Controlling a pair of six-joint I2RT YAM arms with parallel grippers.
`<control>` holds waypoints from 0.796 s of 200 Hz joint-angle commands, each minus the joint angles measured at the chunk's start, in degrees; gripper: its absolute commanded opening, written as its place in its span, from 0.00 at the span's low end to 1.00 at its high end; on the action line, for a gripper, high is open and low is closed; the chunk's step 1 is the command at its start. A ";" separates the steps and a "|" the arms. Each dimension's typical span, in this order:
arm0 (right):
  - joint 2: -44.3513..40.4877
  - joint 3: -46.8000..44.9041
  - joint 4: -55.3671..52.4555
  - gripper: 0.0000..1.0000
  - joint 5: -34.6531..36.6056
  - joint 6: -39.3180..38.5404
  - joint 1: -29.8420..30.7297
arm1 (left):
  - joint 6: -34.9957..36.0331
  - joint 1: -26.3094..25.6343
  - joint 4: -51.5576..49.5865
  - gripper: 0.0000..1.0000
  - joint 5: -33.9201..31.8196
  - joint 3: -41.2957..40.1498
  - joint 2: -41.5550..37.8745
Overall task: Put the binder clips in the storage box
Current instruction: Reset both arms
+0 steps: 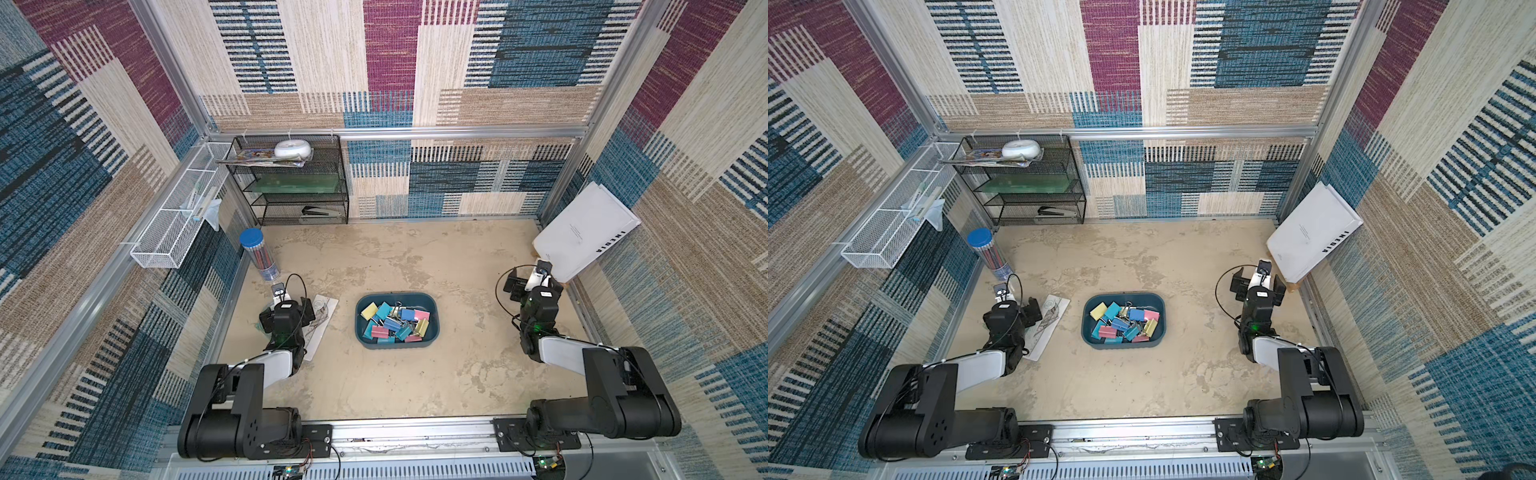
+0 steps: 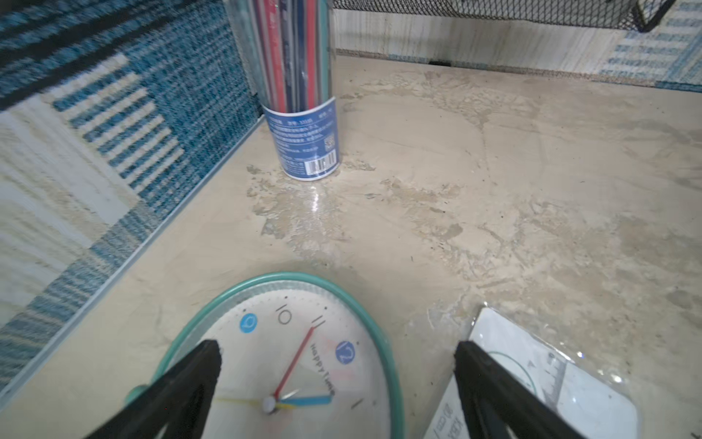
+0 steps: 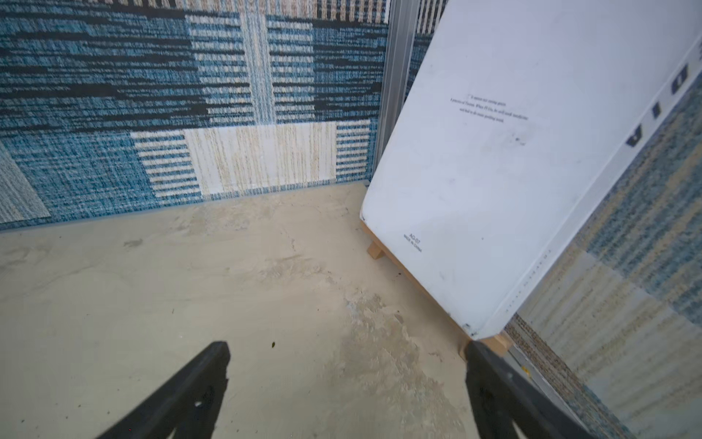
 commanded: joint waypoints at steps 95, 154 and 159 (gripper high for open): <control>5.98 -11.55 20.44 0.99 -10.74 0.47 -0.99 | 3.69 -0.10 6.09 1.00 9.12 4.59 6.37; 7.94 -7.70 14.80 0.99 -10.11 1.31 -1.37 | 3.67 -0.07 5.82 1.00 9.17 4.65 6.26; 7.90 -7.68 14.64 0.99 -10.16 1.36 -1.35 | 3.67 -0.05 5.92 1.00 9.13 4.61 6.33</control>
